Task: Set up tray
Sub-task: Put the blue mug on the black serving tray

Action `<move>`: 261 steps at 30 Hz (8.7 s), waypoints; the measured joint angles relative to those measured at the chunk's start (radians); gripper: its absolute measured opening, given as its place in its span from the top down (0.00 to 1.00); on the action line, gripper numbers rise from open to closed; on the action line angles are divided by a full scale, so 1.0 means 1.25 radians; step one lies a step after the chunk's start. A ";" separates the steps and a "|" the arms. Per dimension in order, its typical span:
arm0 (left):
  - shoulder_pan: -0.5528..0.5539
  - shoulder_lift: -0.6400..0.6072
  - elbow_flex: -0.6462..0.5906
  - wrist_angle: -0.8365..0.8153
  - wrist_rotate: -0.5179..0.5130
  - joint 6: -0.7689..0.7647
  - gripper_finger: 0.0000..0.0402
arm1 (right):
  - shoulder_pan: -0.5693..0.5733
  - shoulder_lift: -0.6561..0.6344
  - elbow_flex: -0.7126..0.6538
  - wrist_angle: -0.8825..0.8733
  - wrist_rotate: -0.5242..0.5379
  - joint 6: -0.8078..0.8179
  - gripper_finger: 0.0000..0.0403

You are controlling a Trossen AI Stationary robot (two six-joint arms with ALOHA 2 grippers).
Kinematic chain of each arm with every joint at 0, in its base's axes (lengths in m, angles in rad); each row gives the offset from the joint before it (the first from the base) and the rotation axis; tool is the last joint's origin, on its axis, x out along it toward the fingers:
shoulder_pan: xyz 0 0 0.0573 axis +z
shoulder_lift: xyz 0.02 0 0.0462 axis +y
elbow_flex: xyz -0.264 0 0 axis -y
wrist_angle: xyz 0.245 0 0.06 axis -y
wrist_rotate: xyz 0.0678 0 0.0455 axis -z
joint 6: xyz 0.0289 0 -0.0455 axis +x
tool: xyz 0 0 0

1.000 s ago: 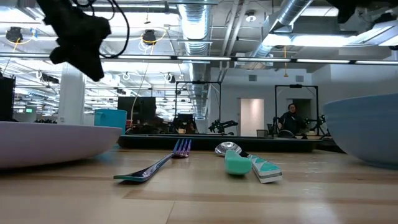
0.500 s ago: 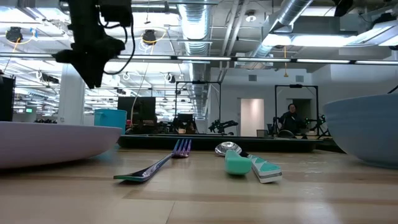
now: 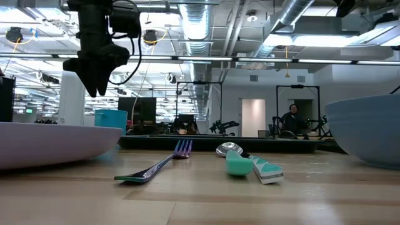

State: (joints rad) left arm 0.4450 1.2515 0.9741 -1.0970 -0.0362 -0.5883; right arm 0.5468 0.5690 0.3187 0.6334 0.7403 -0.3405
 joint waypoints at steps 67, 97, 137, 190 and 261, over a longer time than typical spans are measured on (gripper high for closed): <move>0.077 0.011 -0.139 0.207 -0.086 -0.166 0.49 | 0.000 0.000 0.000 -0.006 0.017 -0.008 0.70; 0.108 0.126 -0.139 0.218 -0.060 -0.102 0.49 | 0.000 0.000 0.000 -0.006 0.018 -0.008 0.70; 0.158 0.125 -0.138 0.224 -0.061 -0.083 0.68 | 0.000 0.000 0.000 -0.007 0.019 -0.007 0.70; 0.166 0.125 -0.138 0.215 -0.048 -0.007 0.81 | 0.000 0.000 0.000 -0.007 0.019 -0.008 0.70; 0.049 0.127 0.202 0.559 0.182 0.579 0.99 | -0.314 0.033 0.049 -0.453 -0.412 0.267 0.73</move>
State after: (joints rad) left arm 0.5058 1.4097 1.2272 -0.3988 0.1911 0.1361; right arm 0.1547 0.6106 0.3801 0.0673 0.2256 -0.0064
